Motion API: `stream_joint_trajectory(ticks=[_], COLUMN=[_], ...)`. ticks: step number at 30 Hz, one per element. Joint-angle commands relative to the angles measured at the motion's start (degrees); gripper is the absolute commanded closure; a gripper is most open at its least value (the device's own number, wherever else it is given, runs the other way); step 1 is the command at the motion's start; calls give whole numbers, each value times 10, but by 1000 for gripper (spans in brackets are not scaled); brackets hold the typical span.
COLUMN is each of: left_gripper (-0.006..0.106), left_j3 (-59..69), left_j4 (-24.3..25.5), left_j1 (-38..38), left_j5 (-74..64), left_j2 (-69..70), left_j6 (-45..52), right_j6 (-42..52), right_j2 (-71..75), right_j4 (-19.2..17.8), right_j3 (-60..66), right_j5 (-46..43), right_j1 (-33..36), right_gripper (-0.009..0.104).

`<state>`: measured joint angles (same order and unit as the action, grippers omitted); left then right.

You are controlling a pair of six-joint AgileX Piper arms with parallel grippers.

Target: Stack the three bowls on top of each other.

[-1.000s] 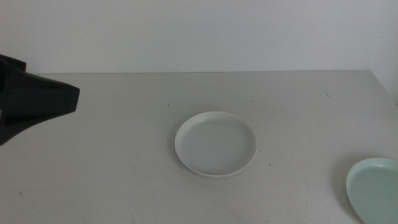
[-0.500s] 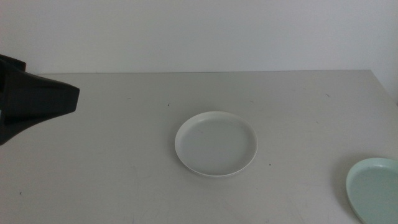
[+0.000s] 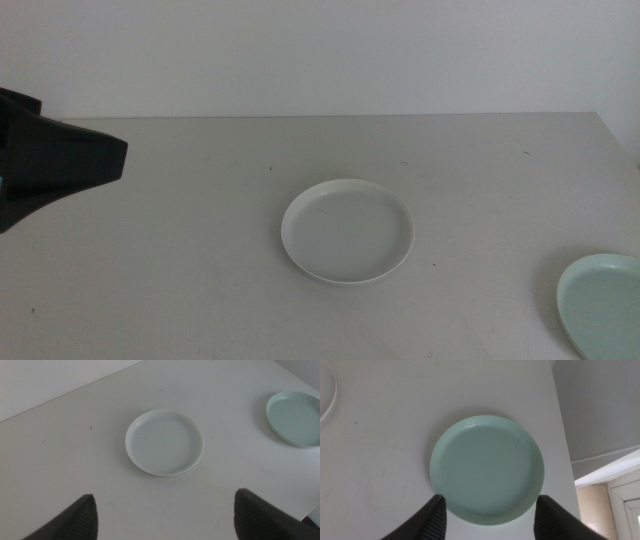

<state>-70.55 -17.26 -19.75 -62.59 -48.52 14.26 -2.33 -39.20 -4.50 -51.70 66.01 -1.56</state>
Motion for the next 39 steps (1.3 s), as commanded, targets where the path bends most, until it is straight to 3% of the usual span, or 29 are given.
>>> stream_joint_trajectory(ticks=[1,5,9,15,18,31,39], left_gripper=[-5,-5,-5,-5,-5,-5,-5], left_j3=[-12,-12,-12,-12,-12,-12,-12], left_j4=[-8,-7,-1,1,1,1,1], left_j1=[-3,-3,-3,-3,-3,-3,-3], left_j5=[35,35,35,35,35,35,35], left_j2=[3,3,3,3,3,3,3], left_j6=[-4,-4,-4,-4,-4,-4,-4], right_j6=[49,112,112,112,122,267,372], right_j2=[-3,-13,-57,-117,-142,-238,-304], right_j4=[0,10,12,-15,-12,59,131], right_j3=[-19,-19,-28,-71,-86,-89,-89], right_j5=[-22,-5,38,37,38,40,28], right_j1=[1,1,1,-1,-24,-200,-316], right_gripper=[50,50,50,50,50,50,50])
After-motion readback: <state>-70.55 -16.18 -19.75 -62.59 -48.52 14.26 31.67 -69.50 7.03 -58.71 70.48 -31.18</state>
